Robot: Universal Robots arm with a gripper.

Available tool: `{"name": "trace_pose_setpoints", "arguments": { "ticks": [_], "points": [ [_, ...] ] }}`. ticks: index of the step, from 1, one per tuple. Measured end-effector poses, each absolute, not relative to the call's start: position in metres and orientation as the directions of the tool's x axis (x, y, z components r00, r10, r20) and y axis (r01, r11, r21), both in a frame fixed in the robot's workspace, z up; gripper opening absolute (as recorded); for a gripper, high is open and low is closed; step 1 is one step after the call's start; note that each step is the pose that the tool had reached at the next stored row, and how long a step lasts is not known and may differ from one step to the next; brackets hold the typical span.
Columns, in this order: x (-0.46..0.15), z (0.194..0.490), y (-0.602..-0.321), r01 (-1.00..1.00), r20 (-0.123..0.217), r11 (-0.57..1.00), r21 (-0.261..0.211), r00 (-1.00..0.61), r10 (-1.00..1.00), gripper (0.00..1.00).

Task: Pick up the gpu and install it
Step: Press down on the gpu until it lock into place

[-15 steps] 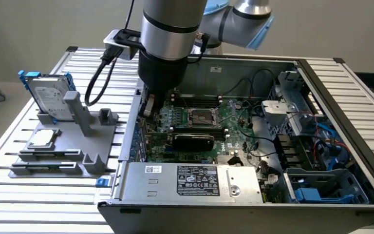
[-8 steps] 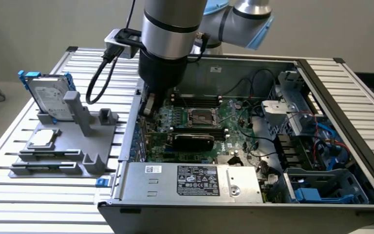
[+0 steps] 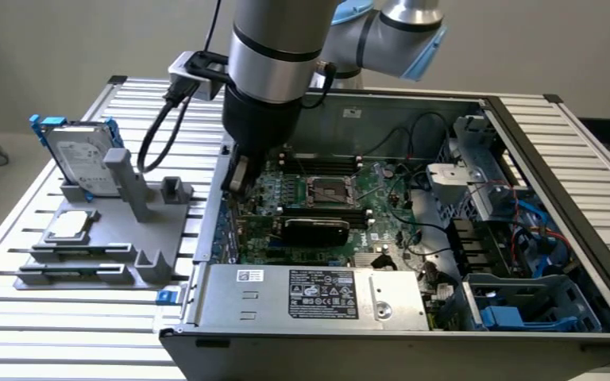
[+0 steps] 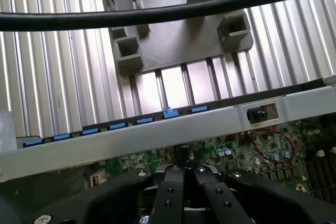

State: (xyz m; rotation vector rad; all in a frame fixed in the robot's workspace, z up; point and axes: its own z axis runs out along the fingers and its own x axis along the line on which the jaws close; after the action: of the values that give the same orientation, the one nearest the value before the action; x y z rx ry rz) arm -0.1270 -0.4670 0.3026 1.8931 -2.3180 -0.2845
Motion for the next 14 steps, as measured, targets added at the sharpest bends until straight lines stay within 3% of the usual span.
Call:
{"name": "trace_pose_setpoints", "arguments": {
  "ticks": [14],
  "points": [
    [-0.1277, 0.2927, -0.4671, -0.951, -0.009, 0.193, 0.241, -0.201, -0.979, 0.11]
  ]
}}
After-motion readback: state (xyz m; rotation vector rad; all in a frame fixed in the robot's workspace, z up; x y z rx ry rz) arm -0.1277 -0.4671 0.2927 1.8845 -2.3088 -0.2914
